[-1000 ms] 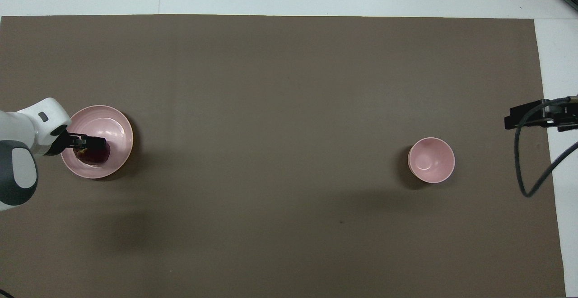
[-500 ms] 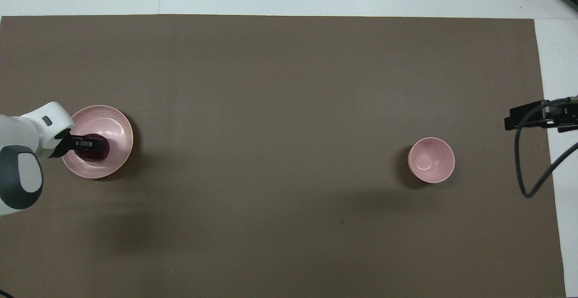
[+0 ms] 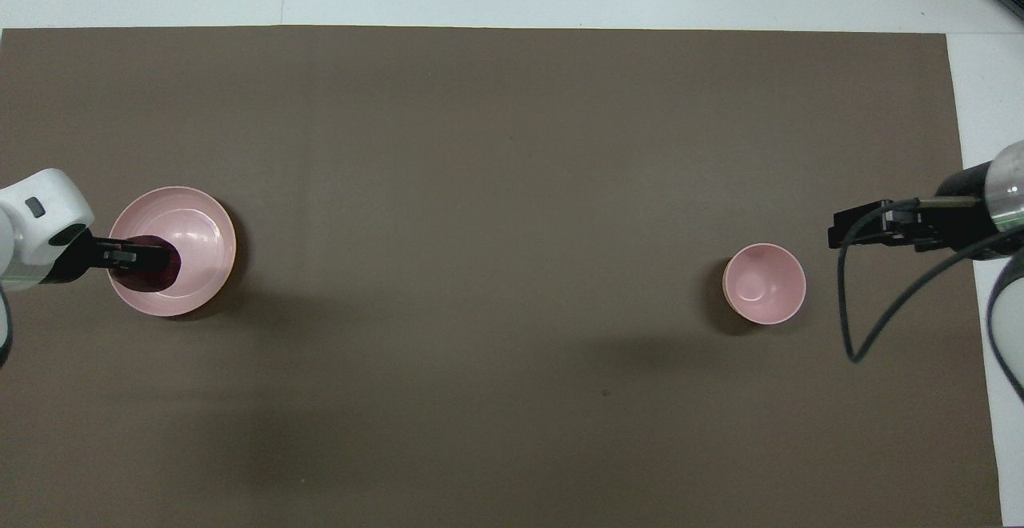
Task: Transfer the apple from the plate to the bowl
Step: 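Lift the apple with the left gripper while the right gripper approaches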
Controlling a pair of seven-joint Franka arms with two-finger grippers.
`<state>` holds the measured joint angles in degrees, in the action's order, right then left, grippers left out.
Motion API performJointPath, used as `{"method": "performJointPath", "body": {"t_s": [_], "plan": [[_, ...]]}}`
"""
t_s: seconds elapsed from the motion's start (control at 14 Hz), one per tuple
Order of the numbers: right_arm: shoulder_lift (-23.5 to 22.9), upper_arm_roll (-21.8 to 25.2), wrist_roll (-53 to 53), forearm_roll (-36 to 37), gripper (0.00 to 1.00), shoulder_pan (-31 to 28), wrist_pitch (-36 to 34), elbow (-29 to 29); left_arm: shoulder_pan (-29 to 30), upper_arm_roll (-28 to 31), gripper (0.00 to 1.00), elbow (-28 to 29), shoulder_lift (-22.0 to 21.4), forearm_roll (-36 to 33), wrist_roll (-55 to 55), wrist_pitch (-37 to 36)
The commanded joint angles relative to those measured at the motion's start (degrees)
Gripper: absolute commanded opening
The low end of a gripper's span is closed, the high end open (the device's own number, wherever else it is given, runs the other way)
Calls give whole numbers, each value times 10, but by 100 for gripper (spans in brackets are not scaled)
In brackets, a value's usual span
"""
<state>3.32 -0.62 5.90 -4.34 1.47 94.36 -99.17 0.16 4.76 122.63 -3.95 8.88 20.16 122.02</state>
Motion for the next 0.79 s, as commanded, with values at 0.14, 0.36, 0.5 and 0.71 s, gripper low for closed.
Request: {"method": "performJointPath", "body": {"t_s": [0.14, 0.36, 0.5, 0.71], "plan": [[-22, -2, 146, -102, 100, 41, 44, -42, -24, -16, 0, -35, -26, 140, -41, -85], [-60, -2, 236, -185, 100, 67, 63, -42, -37, -35, 0, -33, -27, 262, -63, -89], [-85, -2, 303, -249, 100, 85, 91, -42, -39, -51, 0, -24, -40, 341, -64, -101], [-113, -2, 415, -349, 100, 118, 139, -41, -48, -73, 0, -13, -48, 427, -77, -98]]}}
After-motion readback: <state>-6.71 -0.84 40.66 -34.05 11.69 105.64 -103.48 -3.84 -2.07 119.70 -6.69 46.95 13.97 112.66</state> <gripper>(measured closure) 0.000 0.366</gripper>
